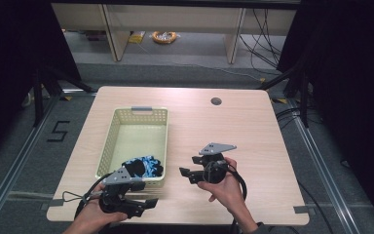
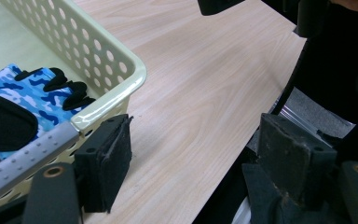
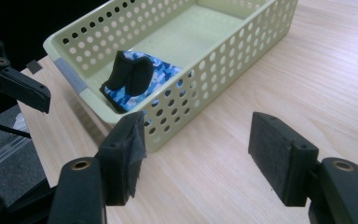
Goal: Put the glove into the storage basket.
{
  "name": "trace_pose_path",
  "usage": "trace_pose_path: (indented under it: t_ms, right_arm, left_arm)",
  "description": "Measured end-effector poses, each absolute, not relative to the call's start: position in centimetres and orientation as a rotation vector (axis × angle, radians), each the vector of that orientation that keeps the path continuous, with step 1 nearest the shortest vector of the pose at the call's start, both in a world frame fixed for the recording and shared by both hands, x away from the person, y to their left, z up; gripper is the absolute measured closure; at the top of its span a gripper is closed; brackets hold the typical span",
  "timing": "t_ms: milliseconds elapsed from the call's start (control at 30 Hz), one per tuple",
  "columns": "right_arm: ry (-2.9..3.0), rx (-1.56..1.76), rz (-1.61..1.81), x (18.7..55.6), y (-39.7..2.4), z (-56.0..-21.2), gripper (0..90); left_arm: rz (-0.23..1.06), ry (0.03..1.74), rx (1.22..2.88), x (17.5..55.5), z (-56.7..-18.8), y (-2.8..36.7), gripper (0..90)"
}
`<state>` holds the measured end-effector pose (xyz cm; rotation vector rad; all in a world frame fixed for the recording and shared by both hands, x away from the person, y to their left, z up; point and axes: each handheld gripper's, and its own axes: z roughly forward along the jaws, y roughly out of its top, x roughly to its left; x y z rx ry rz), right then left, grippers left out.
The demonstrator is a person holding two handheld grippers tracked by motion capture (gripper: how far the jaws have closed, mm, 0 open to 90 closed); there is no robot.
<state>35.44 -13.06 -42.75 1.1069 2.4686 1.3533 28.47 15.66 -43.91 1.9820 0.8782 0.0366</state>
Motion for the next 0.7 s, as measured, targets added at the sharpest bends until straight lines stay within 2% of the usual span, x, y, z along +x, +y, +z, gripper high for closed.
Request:
trace_pose_path:
  t_ms: [267, 700]
  right_arm:
    - [2.461, 1.11, 1.367, 35.1, -14.1, -43.2, 34.8]
    - [2.456, 1.155, 1.392, 34.1, -15.2, -44.3, 28.2]
  left_arm:
    - [0.047, 0.873, 1.987, 28.2, -44.5, 15.6, 25.0]
    - [0.047, 0.83, 2.005, 27.7, -46.5, 15.5, 17.8]
